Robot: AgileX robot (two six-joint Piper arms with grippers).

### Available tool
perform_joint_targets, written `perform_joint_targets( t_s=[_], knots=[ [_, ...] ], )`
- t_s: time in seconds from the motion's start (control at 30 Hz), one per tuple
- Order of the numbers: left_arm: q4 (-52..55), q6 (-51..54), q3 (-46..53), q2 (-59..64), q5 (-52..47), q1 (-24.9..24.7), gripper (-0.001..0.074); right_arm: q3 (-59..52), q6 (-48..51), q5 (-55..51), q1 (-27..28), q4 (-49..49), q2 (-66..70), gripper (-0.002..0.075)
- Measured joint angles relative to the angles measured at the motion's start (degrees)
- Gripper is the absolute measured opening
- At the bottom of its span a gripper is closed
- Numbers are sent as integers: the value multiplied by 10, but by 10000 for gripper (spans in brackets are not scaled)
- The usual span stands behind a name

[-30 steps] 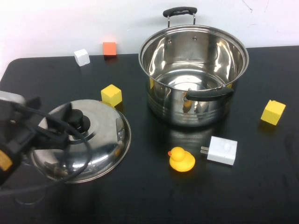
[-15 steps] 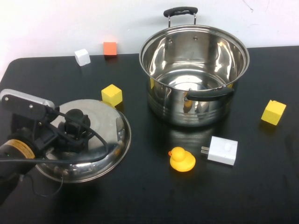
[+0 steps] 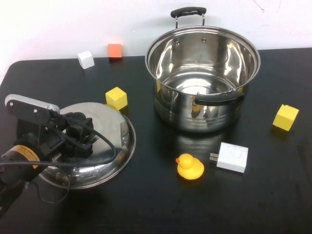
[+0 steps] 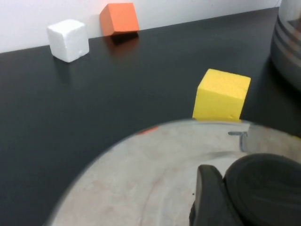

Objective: Cover the pot
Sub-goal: Pick up the pot lid, then place the pot lid on the pot

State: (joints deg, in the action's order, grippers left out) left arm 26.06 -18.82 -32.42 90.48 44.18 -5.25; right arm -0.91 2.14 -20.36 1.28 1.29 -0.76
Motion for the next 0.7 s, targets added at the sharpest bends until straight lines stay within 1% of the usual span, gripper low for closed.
perform_joint_targets(
  t_s=[0.13, 0.23, 0.3, 0.4, 0.5, 0.6, 0.7],
  knots=[
    [9, -28, -14, -25, -58, 0, 330, 0, 0, 0, 0, 0, 0, -2],
    [13, -78, -55, -54, -139, 0, 330, 0, 0, 0, 0, 0, 0, -2],
    [38, -141, -100, -73, -195, 0, 330, 0, 0, 0, 0, 0, 0, -2],
    [129, -252, -174, -91, -249, 0, 330, 0, 0, 0, 0, 0, 0, -2],
    [255, -399, -246, -92, -248, 0, 330, 0, 0, 0, 0, 0, 0, -2],
    [385, -549, -327, -84, -194, 0, 330, 0, 0, 0, 0, 0, 0, -2],
    [489, -651, -410, -60, -147, -19, 330, 0, 0, 0, 0, 0, 0, -2]
  ],
)
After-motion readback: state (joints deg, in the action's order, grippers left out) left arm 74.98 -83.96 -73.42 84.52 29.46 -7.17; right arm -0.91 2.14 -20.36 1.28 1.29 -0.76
